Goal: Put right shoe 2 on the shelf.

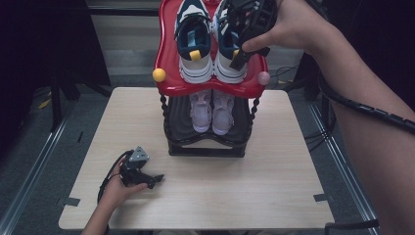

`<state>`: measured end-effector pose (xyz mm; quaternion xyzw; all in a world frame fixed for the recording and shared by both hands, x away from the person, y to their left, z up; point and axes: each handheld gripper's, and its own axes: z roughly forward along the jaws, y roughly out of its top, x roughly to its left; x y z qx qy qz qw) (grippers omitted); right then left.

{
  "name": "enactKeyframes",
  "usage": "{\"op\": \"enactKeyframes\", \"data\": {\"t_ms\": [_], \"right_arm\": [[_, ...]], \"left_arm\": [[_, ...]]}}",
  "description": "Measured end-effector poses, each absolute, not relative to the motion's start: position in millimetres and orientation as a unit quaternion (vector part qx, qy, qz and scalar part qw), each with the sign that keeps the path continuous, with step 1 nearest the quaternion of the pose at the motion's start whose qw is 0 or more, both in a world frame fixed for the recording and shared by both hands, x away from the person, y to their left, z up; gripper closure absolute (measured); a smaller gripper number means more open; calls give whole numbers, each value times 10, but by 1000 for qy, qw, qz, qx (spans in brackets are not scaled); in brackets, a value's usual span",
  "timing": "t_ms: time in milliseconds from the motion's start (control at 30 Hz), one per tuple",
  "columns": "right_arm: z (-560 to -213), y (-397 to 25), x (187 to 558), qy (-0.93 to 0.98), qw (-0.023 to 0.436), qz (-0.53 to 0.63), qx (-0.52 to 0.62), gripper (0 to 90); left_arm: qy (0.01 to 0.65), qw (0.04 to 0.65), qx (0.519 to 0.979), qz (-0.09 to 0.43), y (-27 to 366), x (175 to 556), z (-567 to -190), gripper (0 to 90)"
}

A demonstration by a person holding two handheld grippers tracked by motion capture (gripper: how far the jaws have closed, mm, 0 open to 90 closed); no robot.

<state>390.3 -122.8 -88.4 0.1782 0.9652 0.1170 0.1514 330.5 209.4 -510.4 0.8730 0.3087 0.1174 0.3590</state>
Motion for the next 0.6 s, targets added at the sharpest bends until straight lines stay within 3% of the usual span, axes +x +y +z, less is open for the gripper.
{"op": "enactKeyframes", "data": {"t_ms": [300,600], "right_arm": [[-815,-1288,3855,967,124,113,192,190],[-819,-1416,3819,969,107,85,207,199]], "left_arm": [[308,360,873,117,2098,3303,-5105,0],[307,360,873,116,2100,3304,-5105,0]]}}
